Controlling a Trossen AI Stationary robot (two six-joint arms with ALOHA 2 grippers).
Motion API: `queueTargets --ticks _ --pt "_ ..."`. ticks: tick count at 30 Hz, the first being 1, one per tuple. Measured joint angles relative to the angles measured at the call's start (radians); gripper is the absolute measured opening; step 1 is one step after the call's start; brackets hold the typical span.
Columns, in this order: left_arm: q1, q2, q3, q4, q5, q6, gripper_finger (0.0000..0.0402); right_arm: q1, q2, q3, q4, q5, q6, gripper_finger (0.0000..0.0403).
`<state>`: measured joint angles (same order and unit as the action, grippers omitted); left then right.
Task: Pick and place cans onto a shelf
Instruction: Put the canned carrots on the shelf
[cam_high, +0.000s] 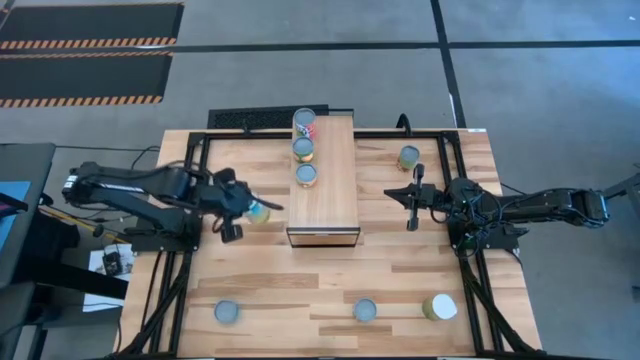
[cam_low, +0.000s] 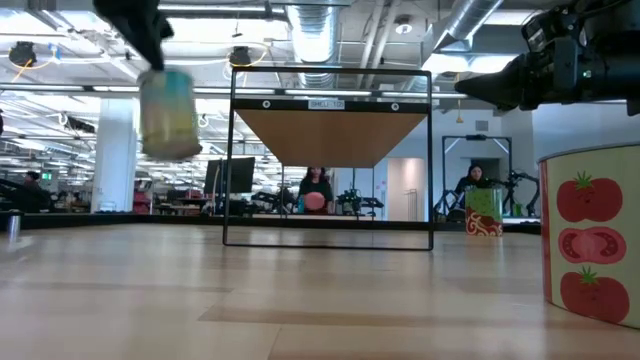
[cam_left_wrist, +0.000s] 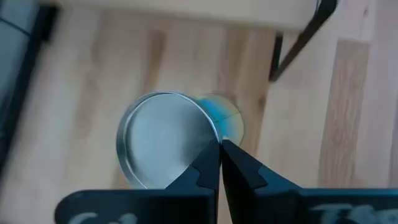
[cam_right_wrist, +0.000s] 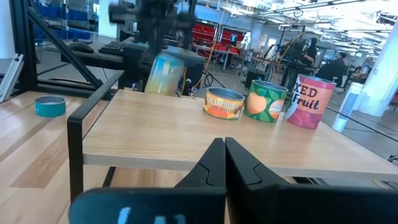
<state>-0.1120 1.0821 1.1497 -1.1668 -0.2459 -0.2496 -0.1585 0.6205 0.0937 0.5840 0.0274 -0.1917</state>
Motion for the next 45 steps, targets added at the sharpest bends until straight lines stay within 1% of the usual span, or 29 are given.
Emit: queueTargets --ticks 4,9,13,18,24,28,31,35,41,45 --pt "0.0 0.002 0.13 0.004 -0.021 0.051 0.0 0.0 0.0 0.0 0.0 0.0 0.0 0.0008" --pt "0.0 0.076 0.279 0.003 -0.029 0.149 0.0 0.0 0.0 0.0 0.0 0.0 0.0 0.0008" --pt "0.001 0.194 0.409 -0.006 -0.02 0.265 0.0 0.0 0.0 0.0 0.003 0.0 0.0 0.0008" --pt "0.008 0.368 0.565 -0.076 -0.01 0.38 0.0 0.0 0.0 0.0 0.002 0.0 0.0 0.0008" --pt "0.012 0.529 0.684 -0.103 0.008 0.478 0.0 0.0 0.0 0.0 0.003 0.0 0.0 0.0008" --pt "0.022 0.585 0.717 -0.112 0.01 0.504 0.0 0.0 0.0 0.0 0.002 0.0 0.0 0.0008" --pt "0.043 0.604 0.722 -0.132 0.011 0.503 0.0 0.001 0.0 0.0 0.002 0.0 0.0 0.0008" --pt "0.071 0.606 0.722 -0.132 0.051 0.497 0.0 0.001 0.0 0.0 0.002 -0.001 0.0 0.0008" --pt "0.095 0.606 0.722 -0.13 0.075 0.488 0.0 0.001 0.0 0.0 0.002 -0.001 0.0 0.0008" --pt "0.1 0.606 0.7 -0.114 0.093 0.489 0.0 0.001 0.0 0.0 0.002 -0.001 0.0 0.0008"
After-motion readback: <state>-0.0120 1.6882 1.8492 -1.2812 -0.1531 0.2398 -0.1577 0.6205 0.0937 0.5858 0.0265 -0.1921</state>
